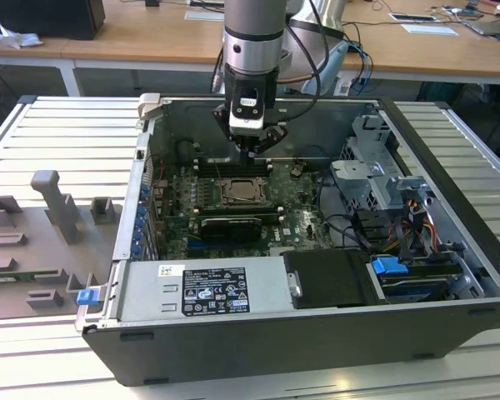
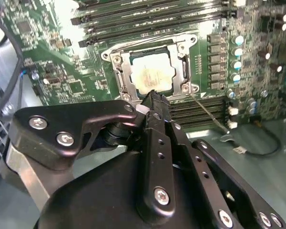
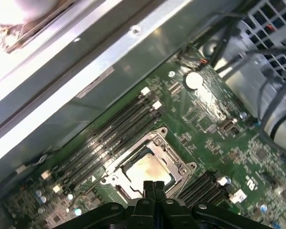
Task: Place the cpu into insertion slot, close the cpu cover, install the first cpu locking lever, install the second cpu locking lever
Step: 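Install the first cpu locking lever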
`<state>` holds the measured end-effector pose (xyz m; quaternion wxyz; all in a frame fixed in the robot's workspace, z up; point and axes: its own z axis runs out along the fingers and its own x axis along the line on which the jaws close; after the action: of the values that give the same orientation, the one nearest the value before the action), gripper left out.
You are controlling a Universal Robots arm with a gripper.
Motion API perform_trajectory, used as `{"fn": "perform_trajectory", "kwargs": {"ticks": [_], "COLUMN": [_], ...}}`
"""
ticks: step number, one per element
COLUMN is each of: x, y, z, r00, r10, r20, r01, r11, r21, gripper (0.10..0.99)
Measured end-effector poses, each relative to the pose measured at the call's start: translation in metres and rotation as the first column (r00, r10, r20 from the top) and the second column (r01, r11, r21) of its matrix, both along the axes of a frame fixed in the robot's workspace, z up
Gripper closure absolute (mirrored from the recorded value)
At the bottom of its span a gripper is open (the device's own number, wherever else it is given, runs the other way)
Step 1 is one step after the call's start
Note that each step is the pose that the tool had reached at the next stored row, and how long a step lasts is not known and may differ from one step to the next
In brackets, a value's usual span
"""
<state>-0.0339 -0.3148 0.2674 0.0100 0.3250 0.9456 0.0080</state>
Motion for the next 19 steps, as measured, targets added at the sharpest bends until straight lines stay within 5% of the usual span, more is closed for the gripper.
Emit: {"fn": "perform_trajectory", "kwargs": {"ticks": [5, 11, 19], "x": [0.0, 0.0, 0.0], "y": [0.0, 0.0, 0.0], "z": [-0.0003, -0.0006, -0.0013], "r00": [0.9939, 0.9752, 0.9163], "r10": [0.11, 0.221, 0.4], "r20": [0.0, 0.0, -0.0001], "r01": [-0.11, -0.221, -0.4], "r11": [0.9939, 0.9752, 0.9163], "r21": [0.0, 0.0, 0.0], "gripper": [0.98, 0.98, 0.98]}}
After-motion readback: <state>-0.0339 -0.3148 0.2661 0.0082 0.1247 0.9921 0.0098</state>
